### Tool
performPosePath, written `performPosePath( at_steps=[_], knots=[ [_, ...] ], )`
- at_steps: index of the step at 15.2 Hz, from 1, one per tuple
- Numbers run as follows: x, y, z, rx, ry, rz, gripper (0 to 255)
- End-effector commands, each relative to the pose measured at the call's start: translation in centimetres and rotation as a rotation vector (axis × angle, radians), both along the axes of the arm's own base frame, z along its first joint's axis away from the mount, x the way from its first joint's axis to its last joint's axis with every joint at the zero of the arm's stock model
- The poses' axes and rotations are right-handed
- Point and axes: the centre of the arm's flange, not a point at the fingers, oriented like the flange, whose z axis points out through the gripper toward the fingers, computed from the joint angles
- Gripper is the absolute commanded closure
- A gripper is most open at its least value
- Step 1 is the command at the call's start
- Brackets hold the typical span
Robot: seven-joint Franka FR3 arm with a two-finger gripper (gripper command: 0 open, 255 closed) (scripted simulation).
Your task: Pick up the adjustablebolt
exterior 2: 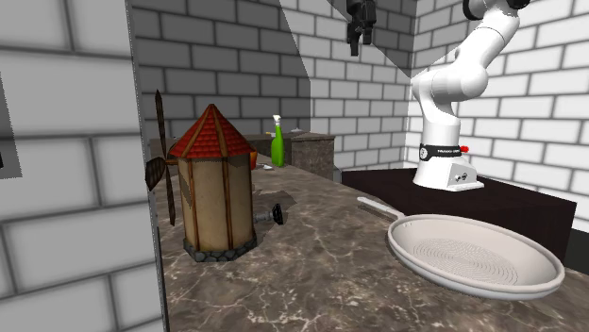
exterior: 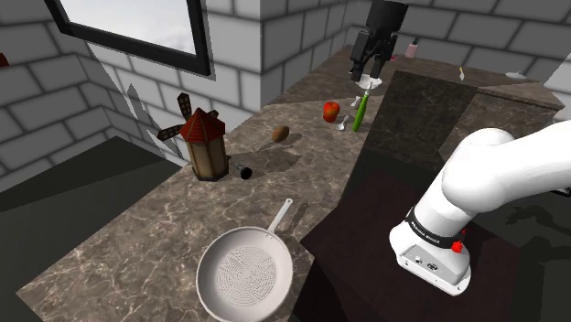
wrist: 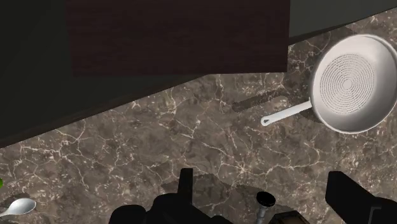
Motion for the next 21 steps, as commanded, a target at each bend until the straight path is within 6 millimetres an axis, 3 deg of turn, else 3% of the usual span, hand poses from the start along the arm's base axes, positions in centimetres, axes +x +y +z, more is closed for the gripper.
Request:
performPosePath(
  at_steps=[1,21],
  knots=[
    [0.0,0.0,0.0,0.000,0.000,0.000,0],
    [16.0,9.4,-19.1,0.000,0.028,-0.005,0]
  ],
)
